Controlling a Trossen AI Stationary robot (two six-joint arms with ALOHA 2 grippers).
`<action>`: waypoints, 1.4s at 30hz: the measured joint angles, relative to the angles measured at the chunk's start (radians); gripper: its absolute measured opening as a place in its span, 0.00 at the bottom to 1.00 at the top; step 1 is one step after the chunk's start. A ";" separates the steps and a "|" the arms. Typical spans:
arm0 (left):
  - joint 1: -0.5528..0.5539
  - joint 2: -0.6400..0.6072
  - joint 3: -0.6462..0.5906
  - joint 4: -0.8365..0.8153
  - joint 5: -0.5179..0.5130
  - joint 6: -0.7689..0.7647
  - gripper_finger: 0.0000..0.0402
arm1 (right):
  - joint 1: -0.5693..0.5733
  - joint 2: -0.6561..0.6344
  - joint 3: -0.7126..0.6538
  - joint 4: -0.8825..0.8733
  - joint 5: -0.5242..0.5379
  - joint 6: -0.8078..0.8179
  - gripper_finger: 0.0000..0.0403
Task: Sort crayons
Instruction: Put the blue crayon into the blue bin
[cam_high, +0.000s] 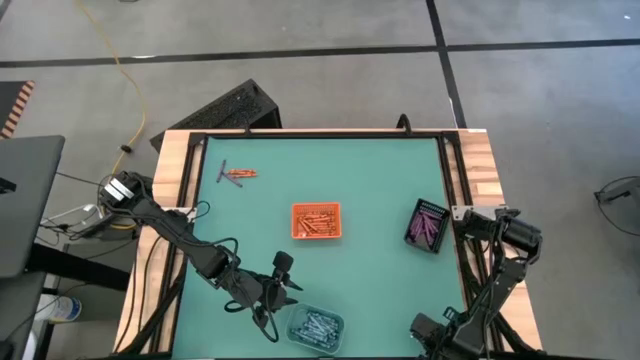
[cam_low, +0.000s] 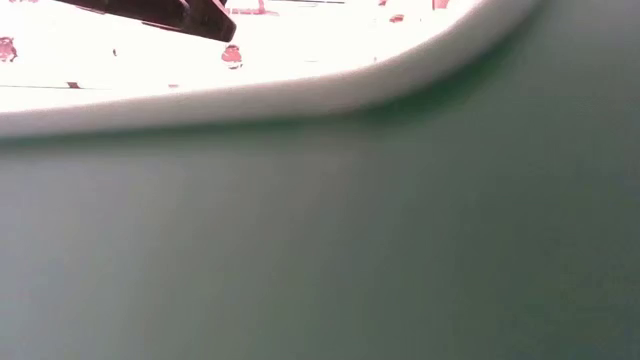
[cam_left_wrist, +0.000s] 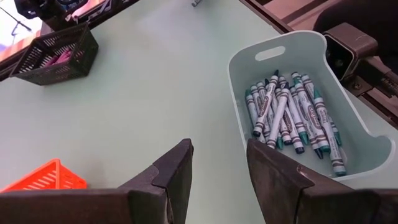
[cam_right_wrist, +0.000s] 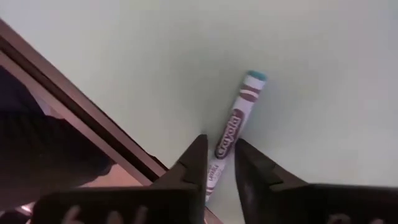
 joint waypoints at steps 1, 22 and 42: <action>0.000 0.000 0.000 0.000 0.000 0.000 0.35 | -0.004 0.000 0.000 0.002 0.000 -0.015 0.17; -0.002 0.000 0.000 -0.017 0.000 0.000 0.35 | -0.137 0.009 0.115 -0.102 0.137 -0.398 0.00; -0.061 -0.268 0.002 -0.521 -0.238 -0.196 0.35 | -0.424 0.005 0.298 0.334 0.447 -1.308 0.00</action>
